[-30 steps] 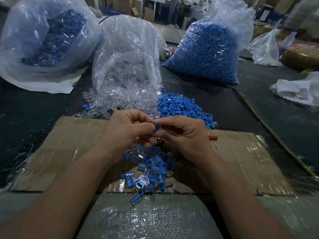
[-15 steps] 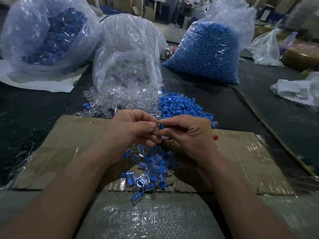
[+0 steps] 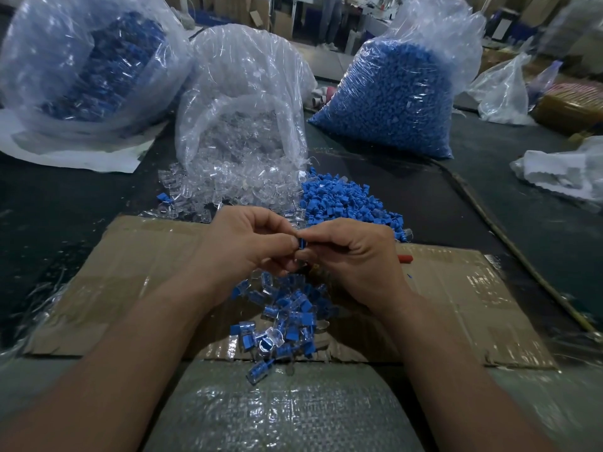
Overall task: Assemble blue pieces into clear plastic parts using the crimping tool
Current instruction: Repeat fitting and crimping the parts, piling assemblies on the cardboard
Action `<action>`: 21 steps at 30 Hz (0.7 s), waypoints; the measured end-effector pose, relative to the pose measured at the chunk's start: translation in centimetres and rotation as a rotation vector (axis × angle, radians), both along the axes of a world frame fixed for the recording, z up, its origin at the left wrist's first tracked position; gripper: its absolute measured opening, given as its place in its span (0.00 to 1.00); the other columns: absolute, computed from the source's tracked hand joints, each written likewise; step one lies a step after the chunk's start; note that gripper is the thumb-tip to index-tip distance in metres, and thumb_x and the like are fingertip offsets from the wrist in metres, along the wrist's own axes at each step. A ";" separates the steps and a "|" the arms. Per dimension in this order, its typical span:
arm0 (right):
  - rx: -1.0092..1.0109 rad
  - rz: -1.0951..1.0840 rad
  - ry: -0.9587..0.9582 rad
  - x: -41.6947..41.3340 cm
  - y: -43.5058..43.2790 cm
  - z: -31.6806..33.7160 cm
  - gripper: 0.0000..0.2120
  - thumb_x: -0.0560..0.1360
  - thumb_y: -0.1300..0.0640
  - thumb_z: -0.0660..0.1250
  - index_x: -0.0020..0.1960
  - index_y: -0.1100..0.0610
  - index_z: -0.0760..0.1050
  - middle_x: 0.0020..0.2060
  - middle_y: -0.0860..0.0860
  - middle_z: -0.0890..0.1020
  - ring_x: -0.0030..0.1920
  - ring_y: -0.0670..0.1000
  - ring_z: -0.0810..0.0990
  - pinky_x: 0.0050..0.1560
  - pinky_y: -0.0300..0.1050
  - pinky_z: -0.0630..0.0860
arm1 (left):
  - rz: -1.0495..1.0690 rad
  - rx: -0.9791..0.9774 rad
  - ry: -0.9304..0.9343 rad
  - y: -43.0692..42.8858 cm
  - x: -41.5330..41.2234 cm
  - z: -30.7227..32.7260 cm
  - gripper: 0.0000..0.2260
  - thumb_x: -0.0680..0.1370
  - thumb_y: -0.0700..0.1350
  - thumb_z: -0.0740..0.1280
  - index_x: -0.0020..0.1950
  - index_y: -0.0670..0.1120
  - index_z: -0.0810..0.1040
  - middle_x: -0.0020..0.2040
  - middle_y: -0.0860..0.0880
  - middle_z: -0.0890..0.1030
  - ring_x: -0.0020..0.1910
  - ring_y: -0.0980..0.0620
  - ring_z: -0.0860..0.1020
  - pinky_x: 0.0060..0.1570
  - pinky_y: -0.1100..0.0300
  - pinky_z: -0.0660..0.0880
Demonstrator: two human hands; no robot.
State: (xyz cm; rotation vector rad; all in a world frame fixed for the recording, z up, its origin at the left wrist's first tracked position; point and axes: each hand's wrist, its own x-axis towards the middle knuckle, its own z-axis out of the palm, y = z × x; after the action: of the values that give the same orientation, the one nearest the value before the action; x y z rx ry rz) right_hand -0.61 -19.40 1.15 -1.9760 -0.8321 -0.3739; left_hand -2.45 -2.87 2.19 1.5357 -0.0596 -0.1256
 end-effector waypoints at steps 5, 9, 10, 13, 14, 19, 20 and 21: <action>-0.083 -0.048 0.136 0.0 -0.5 0.7 0.16 0.67 0.58 0.74 0.53 0.51 0.77 0.41 0.40 0.80 0.43 0.41 0.80 0.46 0.33 0.77 | 0.047 -0.034 -0.017 0.1 0.1 -0.2 0.05 0.70 0.31 0.67 0.37 0.39 0.77 0.28 0.45 0.81 0.26 0.53 0.79 0.27 0.65 0.77; -0.183 -0.240 0.301 0.7 -3.3 1.4 0.13 0.66 0.52 0.73 0.45 0.40 0.75 0.39 0.39 0.79 0.43 0.34 0.77 0.42 0.24 0.71 | 0.115 -0.097 -0.021 0.6 0.5 -0.4 0.04 0.70 0.31 0.67 0.38 0.38 0.76 0.28 0.45 0.81 0.26 0.53 0.79 0.26 0.66 0.75; -0.231 -0.273 0.332 0.9 -3.9 1.7 0.12 0.65 0.51 0.74 0.44 0.39 0.74 0.39 0.39 0.78 0.42 0.32 0.75 0.41 0.23 0.70 | 0.121 -0.105 -0.022 0.7 0.5 -0.5 0.03 0.70 0.31 0.67 0.38 0.38 0.76 0.28 0.45 0.81 0.26 0.53 0.79 0.26 0.66 0.75; -0.408 -0.300 0.504 1.1 -5.0 2.2 0.17 0.59 0.44 0.75 0.45 0.40 0.74 0.42 0.37 0.75 0.43 0.33 0.73 0.35 0.28 0.68 | 0.138 -0.113 -0.034 0.8 0.6 -0.6 0.04 0.70 0.32 0.67 0.37 0.39 0.76 0.28 0.45 0.81 0.26 0.53 0.79 0.26 0.66 0.75; -0.485 -0.285 0.577 1.0 -5.1 2.3 0.22 0.56 0.41 0.74 0.48 0.39 0.73 0.44 0.35 0.73 0.43 0.35 0.72 0.35 0.30 0.65 | 0.143 -0.112 -0.039 0.8 0.6 -0.6 0.04 0.70 0.32 0.67 0.37 0.39 0.76 0.28 0.45 0.81 0.27 0.53 0.79 0.26 0.66 0.75; -0.842 -0.214 0.571 0.8 -4.6 1.9 0.40 0.56 0.42 0.78 0.65 0.43 0.65 0.49 0.37 0.65 0.54 0.43 0.65 0.50 0.40 0.65 | 0.151 -0.117 -0.048 0.8 0.6 -0.7 0.04 0.70 0.32 0.67 0.37 0.39 0.76 0.29 0.45 0.81 0.27 0.53 0.80 0.27 0.66 0.75; -0.846 -0.228 0.546 0.8 -4.4 1.9 0.40 0.57 0.42 0.78 0.65 0.43 0.66 0.48 0.37 0.65 0.54 0.43 0.65 0.49 0.41 0.65 | 0.148 -0.119 -0.048 0.8 0.6 -0.7 0.04 0.70 0.32 0.67 0.37 0.39 0.76 0.29 0.46 0.81 0.27 0.53 0.80 0.27 0.66 0.76; -0.841 -0.239 0.532 0.7 -4.2 2.0 0.38 0.57 0.43 0.78 0.65 0.44 0.67 0.46 0.37 0.66 0.52 0.43 0.66 0.47 0.41 0.65 | 0.146 -0.123 -0.046 0.8 0.6 -0.7 0.04 0.71 0.32 0.66 0.37 0.39 0.76 0.29 0.46 0.81 0.27 0.53 0.80 0.27 0.66 0.76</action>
State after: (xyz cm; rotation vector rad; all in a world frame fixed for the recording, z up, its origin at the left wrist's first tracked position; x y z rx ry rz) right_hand 0.12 -23.62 3.11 -2.7741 -0.4205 0.4453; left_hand -1.84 -2.07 1.52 1.4150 0.0087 0.0293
